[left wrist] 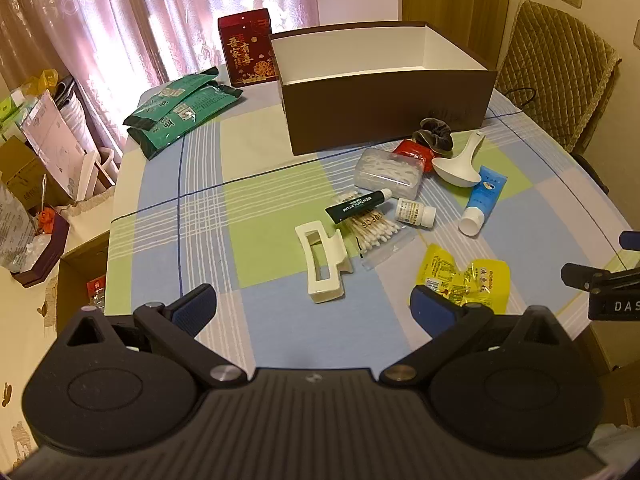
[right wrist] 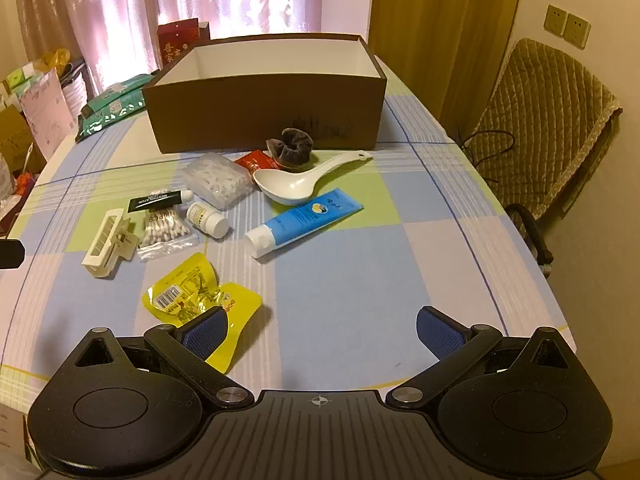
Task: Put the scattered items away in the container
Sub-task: 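Move the right tool toward the yellow snack packet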
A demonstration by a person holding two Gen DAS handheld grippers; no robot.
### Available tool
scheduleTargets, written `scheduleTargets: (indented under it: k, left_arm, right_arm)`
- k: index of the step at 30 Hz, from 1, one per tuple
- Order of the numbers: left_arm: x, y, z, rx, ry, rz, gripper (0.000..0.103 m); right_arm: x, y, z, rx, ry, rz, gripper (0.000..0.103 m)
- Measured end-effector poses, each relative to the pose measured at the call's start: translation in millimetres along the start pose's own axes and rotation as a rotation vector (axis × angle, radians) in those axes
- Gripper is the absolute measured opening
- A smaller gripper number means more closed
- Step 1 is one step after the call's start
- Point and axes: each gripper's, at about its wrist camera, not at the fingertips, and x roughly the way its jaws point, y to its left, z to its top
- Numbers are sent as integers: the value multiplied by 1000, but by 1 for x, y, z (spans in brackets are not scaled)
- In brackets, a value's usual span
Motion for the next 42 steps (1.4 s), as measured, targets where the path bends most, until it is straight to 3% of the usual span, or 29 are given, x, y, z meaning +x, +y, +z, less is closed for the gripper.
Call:
scheduleTargets:
  k: [36, 42]
  left_arm:
    - [11, 24, -10, 2, 17, -45, 102]
    - [11, 28, -13, 13, 5, -48, 102]
  right_arm:
    - [3, 25, 5, -11, -6, -24, 103]
    - [-3, 26, 3, 12, -63, -8, 103]
